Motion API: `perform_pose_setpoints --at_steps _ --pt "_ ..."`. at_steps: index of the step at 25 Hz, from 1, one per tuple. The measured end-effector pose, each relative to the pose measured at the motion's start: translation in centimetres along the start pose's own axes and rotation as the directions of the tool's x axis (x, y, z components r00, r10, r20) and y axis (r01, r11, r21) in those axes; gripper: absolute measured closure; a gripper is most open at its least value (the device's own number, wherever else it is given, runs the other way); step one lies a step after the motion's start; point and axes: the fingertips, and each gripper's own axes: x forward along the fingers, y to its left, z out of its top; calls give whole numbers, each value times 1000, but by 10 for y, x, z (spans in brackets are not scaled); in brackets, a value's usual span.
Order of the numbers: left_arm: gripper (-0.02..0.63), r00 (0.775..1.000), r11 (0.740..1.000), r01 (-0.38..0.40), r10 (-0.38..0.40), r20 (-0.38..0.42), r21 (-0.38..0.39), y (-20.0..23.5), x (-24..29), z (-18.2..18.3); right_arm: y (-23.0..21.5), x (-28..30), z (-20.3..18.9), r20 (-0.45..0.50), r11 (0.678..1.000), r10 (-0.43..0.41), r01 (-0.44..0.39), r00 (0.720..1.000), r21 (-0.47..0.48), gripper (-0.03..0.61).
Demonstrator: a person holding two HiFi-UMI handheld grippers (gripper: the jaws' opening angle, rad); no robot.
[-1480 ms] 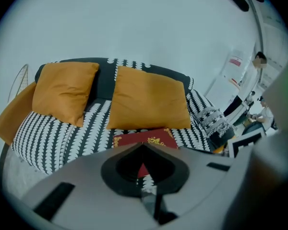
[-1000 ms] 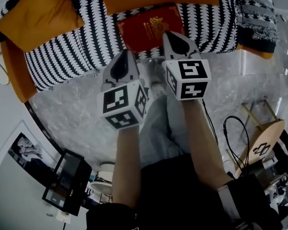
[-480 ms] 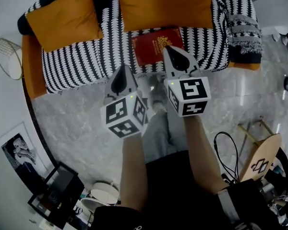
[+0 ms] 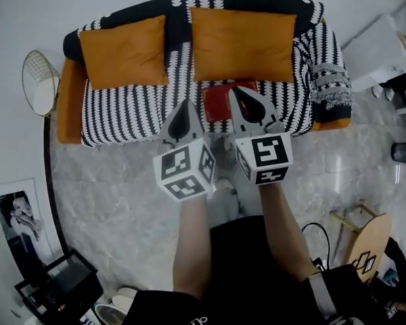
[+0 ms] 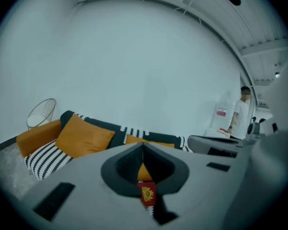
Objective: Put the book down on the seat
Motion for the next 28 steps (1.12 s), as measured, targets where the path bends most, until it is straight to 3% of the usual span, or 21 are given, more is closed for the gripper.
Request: perform_pose_setpoints --at_steps 4,7,15,19,23,28 --pt "601 995 1000 17 -17 100 -3 -6 -27 44 13 -24 48 74 998 -2 7 997 -57 568" --pt "601 979 999 34 -31 201 -13 -15 -49 84 18 -41 86 136 997 -1 11 991 -70 568" --pt "601 933 994 50 -81 351 99 -39 -92 168 52 -70 181 293 993 41 -7 955 -117 568" --pt "601 918 992 8 -58 392 127 -42 -107 178 65 -75 199 280 992 74 -43 957 -115 568" --pt "601 910 989 -78 20 413 124 -26 -117 184 73 -68 202 251 987 74 -34 965 -160 568" --pt "601 894 979 -149 72 442 142 -10 -126 199 94 -54 205 238 984 154 -126 959 -130 568"
